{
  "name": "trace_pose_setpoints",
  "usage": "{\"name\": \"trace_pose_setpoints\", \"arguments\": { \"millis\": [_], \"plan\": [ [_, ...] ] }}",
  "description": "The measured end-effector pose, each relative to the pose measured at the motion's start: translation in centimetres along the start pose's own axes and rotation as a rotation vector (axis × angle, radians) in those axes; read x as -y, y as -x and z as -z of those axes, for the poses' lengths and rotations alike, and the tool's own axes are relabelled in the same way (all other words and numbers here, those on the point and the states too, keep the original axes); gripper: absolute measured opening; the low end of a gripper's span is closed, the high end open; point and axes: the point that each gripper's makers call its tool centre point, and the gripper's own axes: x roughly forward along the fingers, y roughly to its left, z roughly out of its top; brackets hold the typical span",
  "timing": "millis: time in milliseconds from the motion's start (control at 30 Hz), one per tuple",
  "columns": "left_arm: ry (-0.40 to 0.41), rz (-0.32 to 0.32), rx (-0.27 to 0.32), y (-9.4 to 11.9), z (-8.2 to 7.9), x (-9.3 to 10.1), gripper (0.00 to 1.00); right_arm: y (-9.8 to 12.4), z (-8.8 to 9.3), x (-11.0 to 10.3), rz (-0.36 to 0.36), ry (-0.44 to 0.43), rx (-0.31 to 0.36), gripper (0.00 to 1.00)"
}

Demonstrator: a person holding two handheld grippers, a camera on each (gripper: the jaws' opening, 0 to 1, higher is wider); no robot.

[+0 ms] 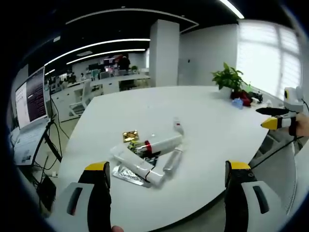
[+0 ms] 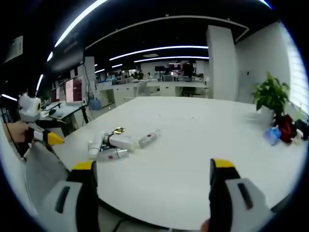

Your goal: Arrange the skincare products in the storage area until every visible bottle or jar stands upright without overlapping.

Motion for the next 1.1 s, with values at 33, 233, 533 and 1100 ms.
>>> {"name": "trace_pose_setpoints", "arguments": {
  "millis": [33, 233, 533, 1100],
  "plan": [
    [-0.001, 0.002, 0.000, -0.1, 0.0, 0.0, 0.97, 0.0, 0.0, 0.0, 0.000, 0.000, 0.001, 0.97],
    [-0.003, 0.005, 0.000, -0.1, -0.1, 0.0, 0.97, -0.1, 0.0, -0.1, -0.008, -0.001, -0.002, 0.97],
    [-0.001, 0.005, -0.009, 0.0, 0.2, -0.1, 0.97, -0.5, 0.0, -0.3, -0.019, 0.001, -0.011, 0.96],
    [0.003, 0.019, -0.018, -0.4, 0.0, 0.4, 0.97, -1.5, 0.1, -0.6, -0.043, 0.004, -0.038, 0.93]
  ]
}}
